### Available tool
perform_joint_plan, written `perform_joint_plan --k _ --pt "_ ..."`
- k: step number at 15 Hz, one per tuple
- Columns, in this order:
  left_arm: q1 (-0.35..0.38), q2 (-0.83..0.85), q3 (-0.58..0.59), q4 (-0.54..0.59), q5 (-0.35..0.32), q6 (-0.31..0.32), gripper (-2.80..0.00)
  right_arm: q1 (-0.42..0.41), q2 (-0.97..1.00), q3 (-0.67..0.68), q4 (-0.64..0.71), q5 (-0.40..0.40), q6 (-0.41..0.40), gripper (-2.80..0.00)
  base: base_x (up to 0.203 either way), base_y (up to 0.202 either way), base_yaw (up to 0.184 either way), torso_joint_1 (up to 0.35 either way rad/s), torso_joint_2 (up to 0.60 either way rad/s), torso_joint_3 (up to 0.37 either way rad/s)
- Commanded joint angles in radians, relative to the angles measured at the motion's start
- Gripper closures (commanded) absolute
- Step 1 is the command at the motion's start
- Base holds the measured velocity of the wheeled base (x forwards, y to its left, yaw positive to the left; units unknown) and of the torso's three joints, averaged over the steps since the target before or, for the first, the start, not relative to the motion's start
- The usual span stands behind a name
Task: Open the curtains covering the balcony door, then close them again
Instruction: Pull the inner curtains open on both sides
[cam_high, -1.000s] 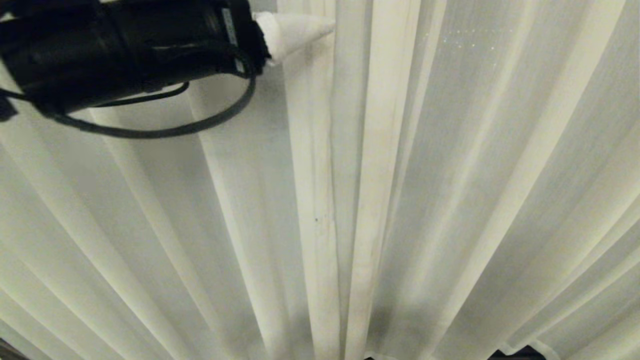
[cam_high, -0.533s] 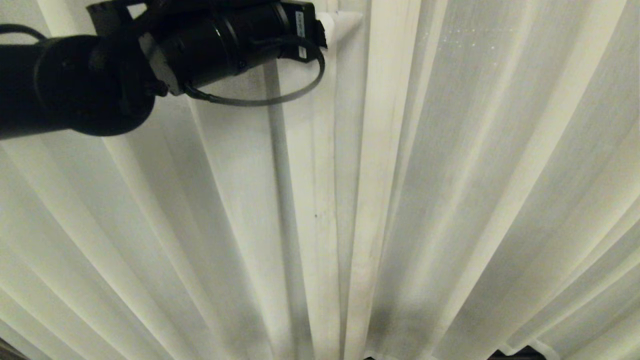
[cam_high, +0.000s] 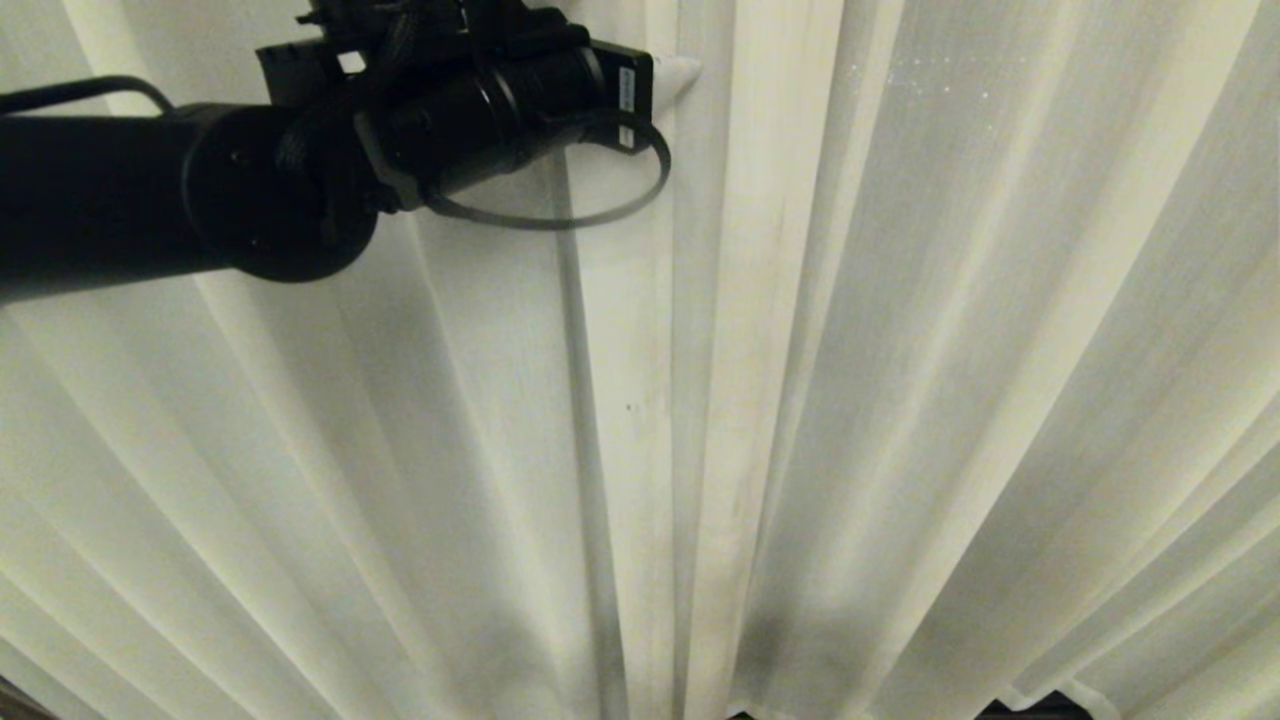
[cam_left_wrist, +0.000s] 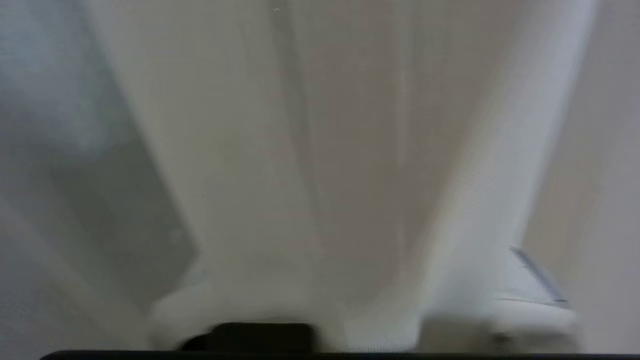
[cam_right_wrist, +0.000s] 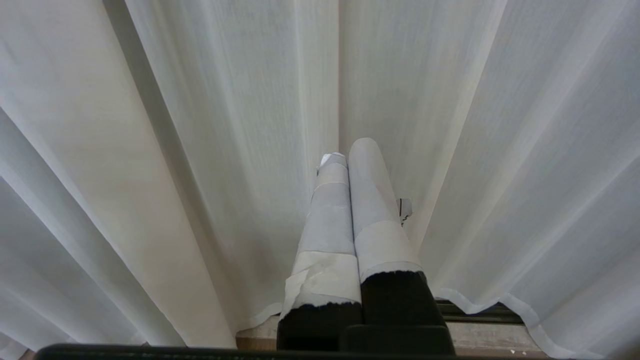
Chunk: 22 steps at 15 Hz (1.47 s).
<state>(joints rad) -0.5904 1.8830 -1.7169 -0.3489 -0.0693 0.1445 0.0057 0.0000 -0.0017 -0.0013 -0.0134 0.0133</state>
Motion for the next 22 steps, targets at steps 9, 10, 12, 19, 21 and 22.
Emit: perform_joint_plan --k 9,10,12,19,21,22 --pt "0.084 -0.065 -0.004 -0.008 0.154 0.105 0.00 0.000 0.000 0.000 0.000 0.000 0.001 0.00 0.000 0.000 0.000 0.000 0.00 0.000" --pt "0.112 -0.073 -0.007 -0.010 0.155 0.122 0.00 0.000 0.000 0.000 0.000 0.000 0.001 0.00 0.000 0.000 0.000 0.000 0.00 0.000" --pt "0.180 -0.102 0.003 -0.011 0.152 0.143 0.00 0.000 0.000 0.000 0.000 -0.002 0.001 0.00 0.000 0.000 0.000 0.000 0.00 0.000" --pt "0.517 -0.165 0.039 -0.056 0.070 0.117 0.00 0.000 0.000 0.000 0.000 0.000 0.001 0.00 0.000 0.000 0.000 0.000 0.00 0.000" --pt "0.596 -0.176 0.095 -0.146 0.059 0.036 0.00 0.000 0.000 0.000 0.000 0.000 0.001 0.00 0.000 0.000 0.000 0.000 0.00 0.000" --pt "0.625 -0.181 0.126 -0.183 0.058 0.007 0.00 0.000 0.002 0.000 0.000 0.000 0.001 0.00 0.000 0.000 0.000 0.000 0.00 0.000"
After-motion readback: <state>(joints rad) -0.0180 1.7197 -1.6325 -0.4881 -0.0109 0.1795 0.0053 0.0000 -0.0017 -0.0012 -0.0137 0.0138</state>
